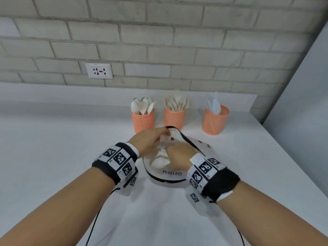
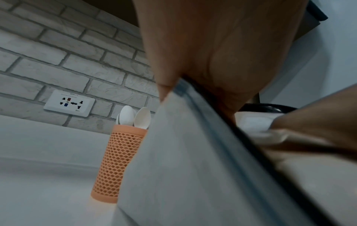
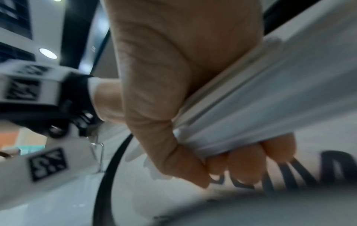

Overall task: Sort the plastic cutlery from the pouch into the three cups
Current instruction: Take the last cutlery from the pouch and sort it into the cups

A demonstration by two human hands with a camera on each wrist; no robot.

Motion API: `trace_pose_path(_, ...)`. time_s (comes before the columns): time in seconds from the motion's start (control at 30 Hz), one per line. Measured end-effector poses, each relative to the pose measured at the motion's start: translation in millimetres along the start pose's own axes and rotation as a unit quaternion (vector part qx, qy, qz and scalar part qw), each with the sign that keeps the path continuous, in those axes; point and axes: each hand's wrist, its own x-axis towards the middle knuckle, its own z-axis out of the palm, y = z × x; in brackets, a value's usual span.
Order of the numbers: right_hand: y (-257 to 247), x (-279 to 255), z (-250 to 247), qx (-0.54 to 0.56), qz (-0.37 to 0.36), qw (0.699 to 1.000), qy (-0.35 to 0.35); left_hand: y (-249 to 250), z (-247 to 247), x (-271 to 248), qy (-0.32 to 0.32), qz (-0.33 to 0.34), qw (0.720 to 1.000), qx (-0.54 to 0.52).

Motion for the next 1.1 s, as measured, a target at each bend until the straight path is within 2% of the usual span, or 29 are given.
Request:
trace_pose_path(0.07, 1, -7, -4, 0.027, -0.015, 1.0, 0.001, -2, -3, 6, -0.005, -0.009, 1.0, 0.01)
trace_pose_path(0.17, 22, -13, 0, 0.128, -0.054, 0.99, -0.014, -9, -9, 11, -0.037, -0.021, 0.999, -0.016)
trace_pose_path(0.23, 39, -18, 6, 0.232, -0.069, 0.97, -0.014, -15, -11, 13, -0.052, -0.029, 0.997, -0.052)
trace_pose_path(0.27, 44, -22, 8, 0.309, -0.063, 0.949, -0.013, -16, -11, 11, -0.054, -0.036, 0.995, -0.078)
trace_pose_path(0.33, 51, -27, 6, 0.461, -0.035, 0.887, 0.01, -18, -8, 9, -0.07, -0.048, 0.988, -0.129)
trace_pose_path(0.37, 51, -30, 2, 0.531, -0.032, 0.846, 0.034, -16, -5, 8, -0.095, -0.045, 0.984, -0.141)
trace_pose_path(0.47, 50, -33, -8, 0.725, -0.026, 0.683, 0.085, 0, 9, 9, -0.202, -0.039, 0.971, -0.125)
trace_pose_path(0.5, 49, -32, -10, 0.764, -0.014, 0.638, 0.092, 8, 16, 10, -0.225, -0.052, 0.967, -0.112)
trace_pose_path(0.57, 48, -28, -10, 0.805, -0.004, 0.584, 0.102, 19, 30, 11, -0.265, -0.088, 0.959, -0.049)
trace_pose_path(0.63, 47, -26, -11, 0.83, -0.001, 0.548, 0.101, 20, 43, 11, -0.311, -0.099, 0.944, 0.048)
trace_pose_path(0.73, 52, -23, -11, 0.845, 0.013, 0.526, 0.097, 13, 43, 11, -0.345, -0.082, 0.929, 0.105)
trace_pose_path(0.8, 55, -21, -13, 0.847, 0.017, 0.523, 0.094, 14, 32, 15, -0.323, -0.096, 0.94, 0.059)
trace_pose_path(0.87, 59, -19, -15, 0.853, 0.012, 0.515, 0.08, 21, 11, 20, -0.215, -0.131, 0.962, -0.103)
trace_pose_path(0.9, 59, -17, -16, 0.857, 0.002, 0.511, 0.07, 25, 2, 23, -0.148, -0.131, 0.961, -0.195)
trace_pose_path(0.93, 59, -15, -19, 0.857, -0.012, 0.512, 0.058, 30, -7, 26, -0.099, -0.113, 0.95, -0.274)
trace_pose_path(0.97, 57, -13, -21, 0.854, -0.028, 0.518, 0.044, 35, -13, 29, -0.077, -0.09, 0.933, -0.339)
trace_pose_path(1.03, 52, -8, -29, 0.835, -0.056, 0.547, 0.018, 48, -21, 32, -0.074, -0.046, 0.893, -0.441)
trace_pose_path(1.1, 45, -2, -37, 0.806, -0.063, 0.588, 0.001, 58, -24, 35, -0.074, -0.034, 0.853, -0.516)
